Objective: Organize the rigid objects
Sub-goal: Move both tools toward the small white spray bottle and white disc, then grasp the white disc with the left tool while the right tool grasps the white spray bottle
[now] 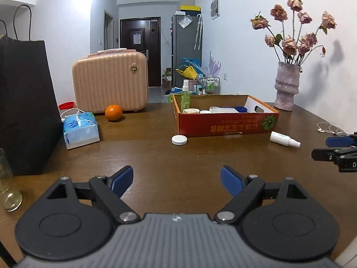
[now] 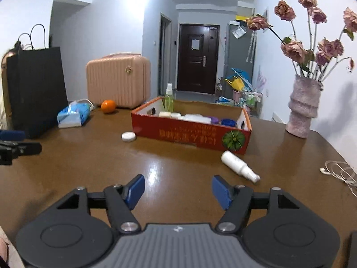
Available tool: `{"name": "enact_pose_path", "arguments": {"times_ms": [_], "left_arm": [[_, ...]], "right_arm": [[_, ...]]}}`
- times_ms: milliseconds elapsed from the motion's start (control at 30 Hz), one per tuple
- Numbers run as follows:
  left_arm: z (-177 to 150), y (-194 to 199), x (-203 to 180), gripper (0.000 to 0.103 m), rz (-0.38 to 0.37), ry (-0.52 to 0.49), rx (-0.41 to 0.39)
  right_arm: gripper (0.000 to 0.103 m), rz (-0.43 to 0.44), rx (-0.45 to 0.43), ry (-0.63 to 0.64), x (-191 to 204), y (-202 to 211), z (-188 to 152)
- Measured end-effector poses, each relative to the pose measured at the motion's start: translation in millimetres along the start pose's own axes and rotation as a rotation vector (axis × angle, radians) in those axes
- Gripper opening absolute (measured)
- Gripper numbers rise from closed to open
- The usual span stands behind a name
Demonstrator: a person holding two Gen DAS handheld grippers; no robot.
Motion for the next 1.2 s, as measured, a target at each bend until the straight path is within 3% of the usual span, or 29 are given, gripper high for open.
{"name": "enact_pose_path", "arguments": {"times_ms": [300, 633, 900, 1100, 1200], "left_arm": [[-9, 25, -13, 0.091, -0.029, 0.001, -0.007], [-17, -4, -12, 0.091, -0.028, 0.021, 0.028], [-17, -68, 1, 0.091, -0.004, 0.025, 0.067], [-13, -149, 7, 0.09, 0.007, 0.018, 0.144], [-6, -189, 6, 0.087, -0.02, -0.007, 0.146]], "right_arm": [[0.068, -0.052, -0.023, -0.054, -8, 30, -13], [0.07, -0.072, 0.002, -0.076, -23, 4, -16], [0.07, -0.121, 0.05, -0.057, -54, -58, -18], [0.07, -0.162, 0.074, -0.002, -84, -112, -10], [0.07, -0.151, 0.089, 0.004, -95, -139, -9]]}}
Point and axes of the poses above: each gripper's, at about its wrist camera, not at the fingertips, and y roughly against the way its jaws point, x to its left, z to its top, the point moved 10 cm from there along -y, roughly the way its jaws point, and after that the axes turned 10 degrees about -x, right-handed, at the moved point
